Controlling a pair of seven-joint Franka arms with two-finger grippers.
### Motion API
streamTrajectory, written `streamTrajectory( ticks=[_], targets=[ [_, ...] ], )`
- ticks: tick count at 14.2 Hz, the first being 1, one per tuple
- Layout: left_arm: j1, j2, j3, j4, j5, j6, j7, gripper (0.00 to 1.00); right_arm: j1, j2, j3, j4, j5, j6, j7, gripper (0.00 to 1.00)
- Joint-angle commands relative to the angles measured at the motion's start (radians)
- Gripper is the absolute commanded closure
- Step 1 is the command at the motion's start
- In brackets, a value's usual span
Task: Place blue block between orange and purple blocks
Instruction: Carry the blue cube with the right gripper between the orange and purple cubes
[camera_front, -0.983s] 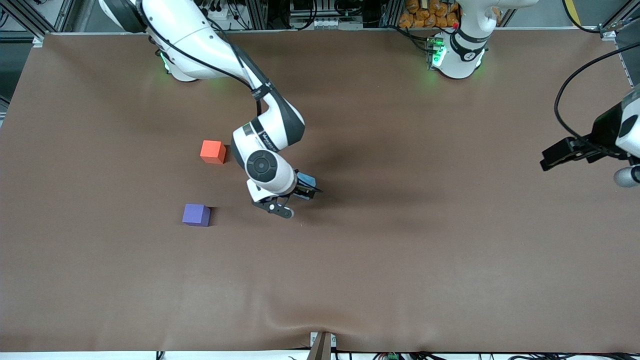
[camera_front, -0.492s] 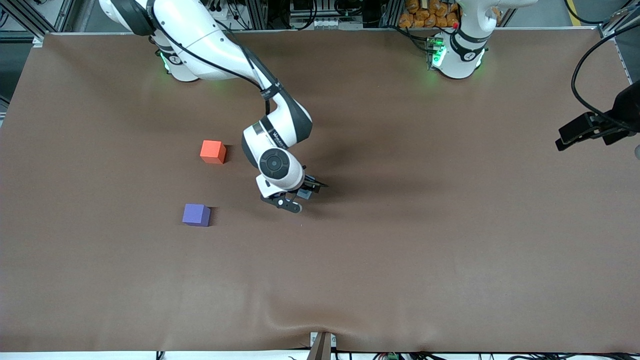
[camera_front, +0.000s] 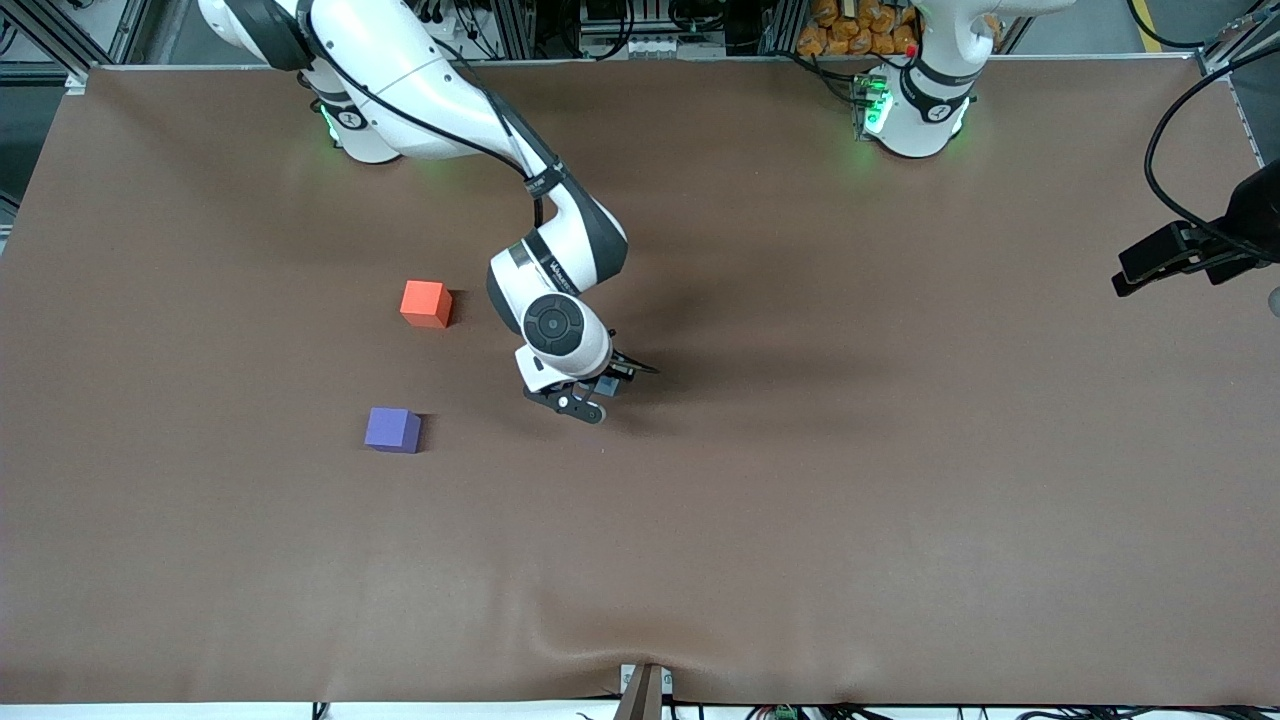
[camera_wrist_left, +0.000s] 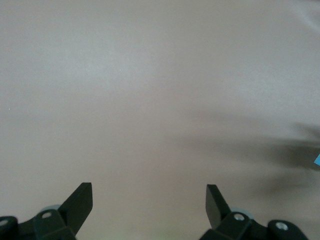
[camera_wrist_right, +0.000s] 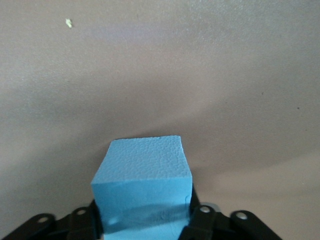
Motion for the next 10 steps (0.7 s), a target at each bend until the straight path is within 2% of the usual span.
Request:
streamTrajectory(
  ticks=[1, 4, 7, 8, 10],
  targets=[
    [0.010, -0.007, -0.011, -0.047, 0.016, 0.021, 0.026, 0.00, -0.019, -0.014, -0.006, -0.003, 0.006, -0.008, 0.008, 0.46],
    [0.011, -0.007, -0.014, -0.056, 0.016, 0.030, 0.031, 0.00, -0.096, -0.074, -0.009, -0.003, 0.003, -0.101, -0.041, 0.57],
    [0.011, -0.019, -0.009, -0.046, 0.023, 0.027, 0.109, 0.00, -0.240, -0.168, -0.008, -0.006, 0.005, -0.279, -0.261, 0.61],
    [0.010, -0.018, -0.009, -0.046, 0.026, 0.027, 0.106, 0.00, -0.271, -0.200, -0.009, -0.026, 0.005, -0.321, -0.310, 0.61],
    [0.008, -0.016, -0.010, -0.046, 0.026, 0.021, 0.065, 0.00, -0.300, -0.305, -0.012, -0.140, -0.030, -0.326, -0.351, 0.61]
  ],
)
